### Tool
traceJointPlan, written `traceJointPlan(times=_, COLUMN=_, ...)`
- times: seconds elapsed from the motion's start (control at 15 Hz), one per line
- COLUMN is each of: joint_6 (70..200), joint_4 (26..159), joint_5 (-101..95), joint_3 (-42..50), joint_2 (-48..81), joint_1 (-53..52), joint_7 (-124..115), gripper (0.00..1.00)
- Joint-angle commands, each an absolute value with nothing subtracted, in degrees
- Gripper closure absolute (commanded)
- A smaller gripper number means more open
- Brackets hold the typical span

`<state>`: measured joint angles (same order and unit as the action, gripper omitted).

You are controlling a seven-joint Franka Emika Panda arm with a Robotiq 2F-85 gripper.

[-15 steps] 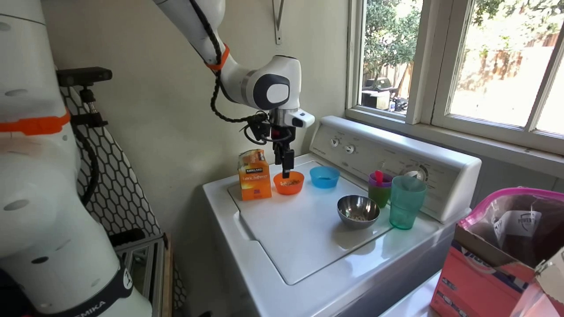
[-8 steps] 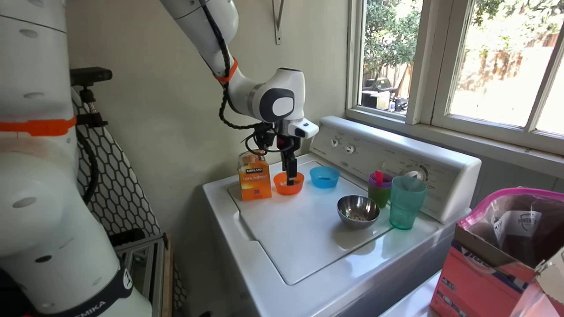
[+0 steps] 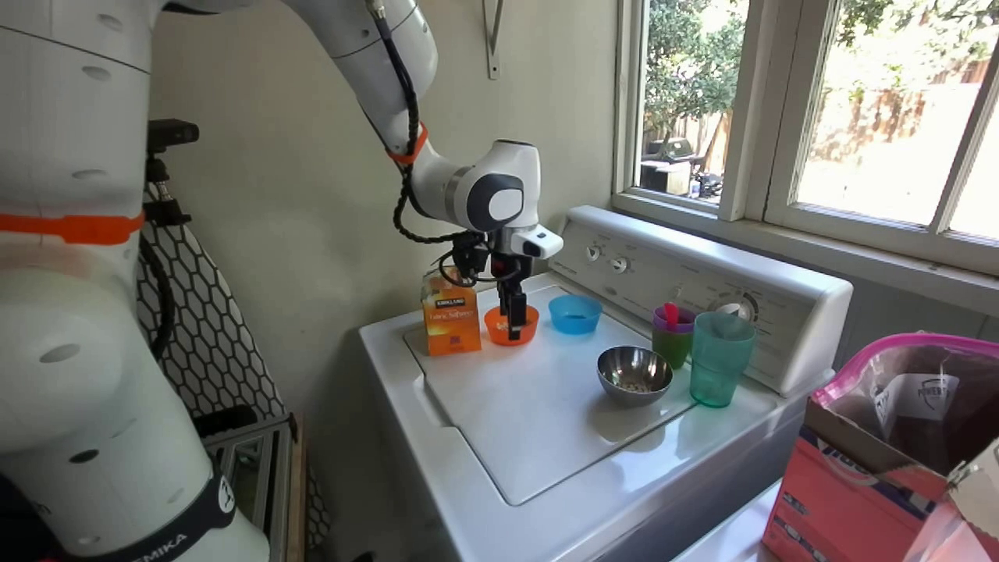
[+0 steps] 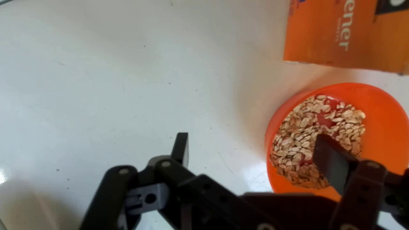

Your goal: Move the objects from the orange bowl into the silver bowl

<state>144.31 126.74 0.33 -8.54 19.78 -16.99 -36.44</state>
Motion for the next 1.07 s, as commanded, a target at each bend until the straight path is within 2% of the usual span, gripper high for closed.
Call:
traceJointPlan(times=0.0, joint_6=144.29, joint_4=124.11, joint_5=-1.45, joint_3=-6.65, joint_2=22.90, joint_1=-19.17, joint_7=-38.29, gripper=0.00)
traceJointPlan(times=0.87, joint_6=144.70, joint_4=122.50, joint_5=-0.99, joint_3=-5.86, joint_2=25.05, joint_1=-20.19, joint_7=-37.27, gripper=0.00)
traceJointPlan(times=0.93, joint_6=144.69, joint_4=122.31, joint_5=-0.72, joint_3=-5.99, joint_2=25.28, joint_1=-20.01, joint_7=-36.96, gripper=0.04)
traceJointPlan(times=1.0, joint_6=144.66, joint_4=122.09, joint_5=-0.17, joint_3=-6.29, joint_2=25.58, joint_1=-19.67, joint_7=-36.41, gripper=0.14)
